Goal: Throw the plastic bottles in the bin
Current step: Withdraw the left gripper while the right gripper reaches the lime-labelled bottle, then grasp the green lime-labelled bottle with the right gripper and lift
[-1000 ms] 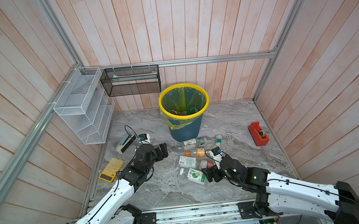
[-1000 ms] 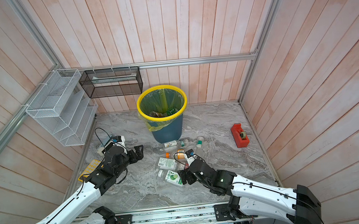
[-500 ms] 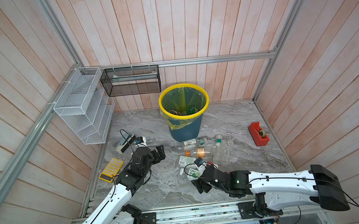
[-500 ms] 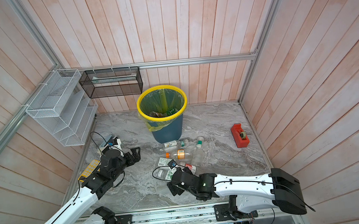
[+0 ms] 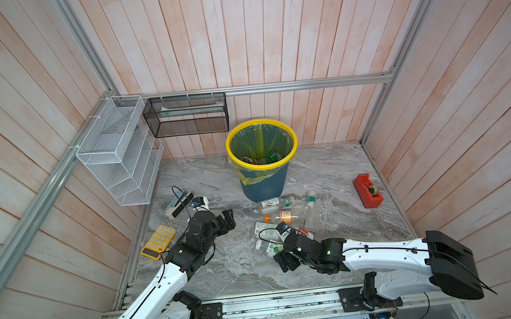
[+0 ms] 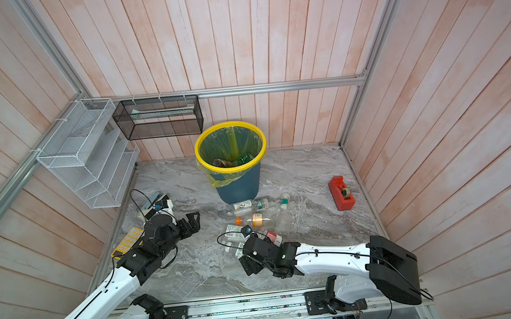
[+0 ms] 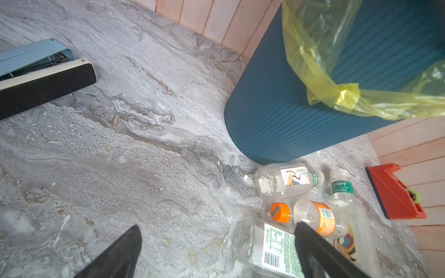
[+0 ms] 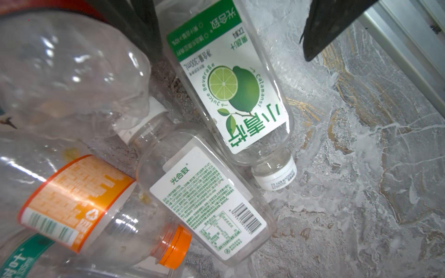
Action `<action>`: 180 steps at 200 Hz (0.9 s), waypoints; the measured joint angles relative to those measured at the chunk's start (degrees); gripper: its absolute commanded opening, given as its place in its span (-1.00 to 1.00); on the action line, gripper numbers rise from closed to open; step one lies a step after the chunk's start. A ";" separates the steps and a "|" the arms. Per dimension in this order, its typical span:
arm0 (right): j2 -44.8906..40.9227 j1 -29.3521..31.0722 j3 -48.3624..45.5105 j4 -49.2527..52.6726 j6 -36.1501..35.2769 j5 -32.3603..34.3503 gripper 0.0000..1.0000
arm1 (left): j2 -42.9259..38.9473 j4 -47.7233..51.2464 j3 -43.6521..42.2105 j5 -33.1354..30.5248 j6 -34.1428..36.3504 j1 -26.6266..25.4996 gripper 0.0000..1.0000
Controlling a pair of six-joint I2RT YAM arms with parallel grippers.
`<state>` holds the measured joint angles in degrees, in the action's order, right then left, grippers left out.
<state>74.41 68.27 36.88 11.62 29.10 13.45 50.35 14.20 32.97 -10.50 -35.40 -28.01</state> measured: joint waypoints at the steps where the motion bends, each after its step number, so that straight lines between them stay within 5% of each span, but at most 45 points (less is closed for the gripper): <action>1: 0.09 -0.02 0.00 -0.02 0.00 -0.07 0.82 | 0.02 0.00 0.00 0.00 0.00 0.00 1.00; 130: 11.06 0.94 6.25 -1.27 -5.40 -5.49 0.79 | -0.44 0.00 -1.33 0.02 -0.39 0.55 1.00; 180: 16.83 0.96 9.53 1.95 -7.56 -5.51 0.63 | -1.07 0.46 -1.97 0.00 -0.37 1.29 1.00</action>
<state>91.24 69.23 46.41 13.56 21.54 7.94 49.28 14.66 31.00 -10.50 -35.77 -26.72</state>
